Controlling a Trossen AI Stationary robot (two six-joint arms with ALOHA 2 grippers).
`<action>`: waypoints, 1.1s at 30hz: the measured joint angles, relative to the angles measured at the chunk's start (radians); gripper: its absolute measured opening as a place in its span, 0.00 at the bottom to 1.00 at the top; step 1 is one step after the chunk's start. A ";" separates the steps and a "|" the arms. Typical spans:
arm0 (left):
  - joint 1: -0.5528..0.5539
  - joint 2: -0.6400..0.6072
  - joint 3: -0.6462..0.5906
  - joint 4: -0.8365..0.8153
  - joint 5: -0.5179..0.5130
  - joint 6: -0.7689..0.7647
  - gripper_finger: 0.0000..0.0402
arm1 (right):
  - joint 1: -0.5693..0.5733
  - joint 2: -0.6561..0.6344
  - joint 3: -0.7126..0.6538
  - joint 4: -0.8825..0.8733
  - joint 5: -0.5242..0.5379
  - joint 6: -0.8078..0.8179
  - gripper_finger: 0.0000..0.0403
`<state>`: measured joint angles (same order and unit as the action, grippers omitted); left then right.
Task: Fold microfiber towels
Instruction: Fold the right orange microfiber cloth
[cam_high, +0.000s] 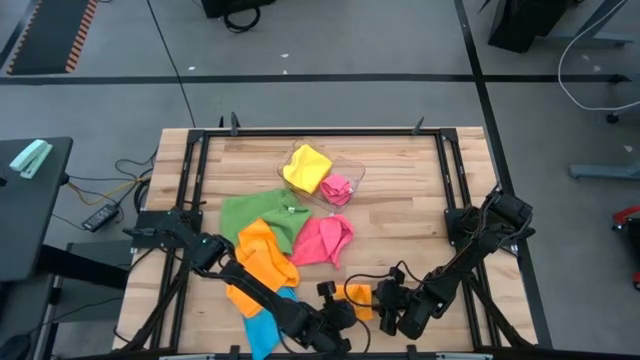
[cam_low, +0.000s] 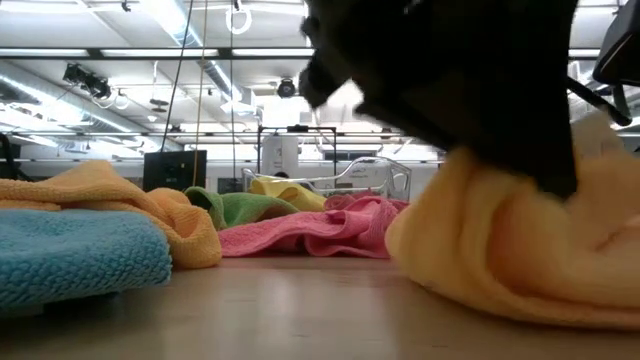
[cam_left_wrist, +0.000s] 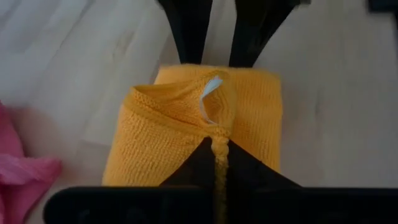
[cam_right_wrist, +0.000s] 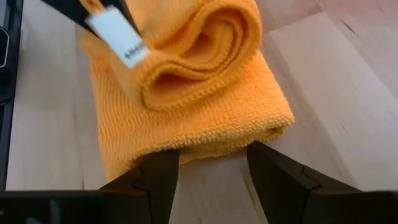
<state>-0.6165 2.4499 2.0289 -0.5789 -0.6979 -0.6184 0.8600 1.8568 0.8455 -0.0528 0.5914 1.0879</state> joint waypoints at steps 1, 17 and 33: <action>-0.003 -0.008 0.000 0.002 -0.001 0.003 0.07 | 0.000 0.000 0.000 0.000 0.000 -0.005 0.50; 0.003 -0.033 0.001 0.013 -0.005 0.041 0.10 | 0.001 0.000 0.000 0.024 -0.002 -0.033 0.50; 0.005 -0.030 0.001 0.023 -0.005 0.036 0.11 | 0.103 -0.165 0.001 -0.098 -0.029 -0.069 0.50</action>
<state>-0.6117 2.4203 2.0296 -0.5564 -0.7029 -0.5827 0.9630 1.6920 0.8467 -0.1508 0.5621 1.0185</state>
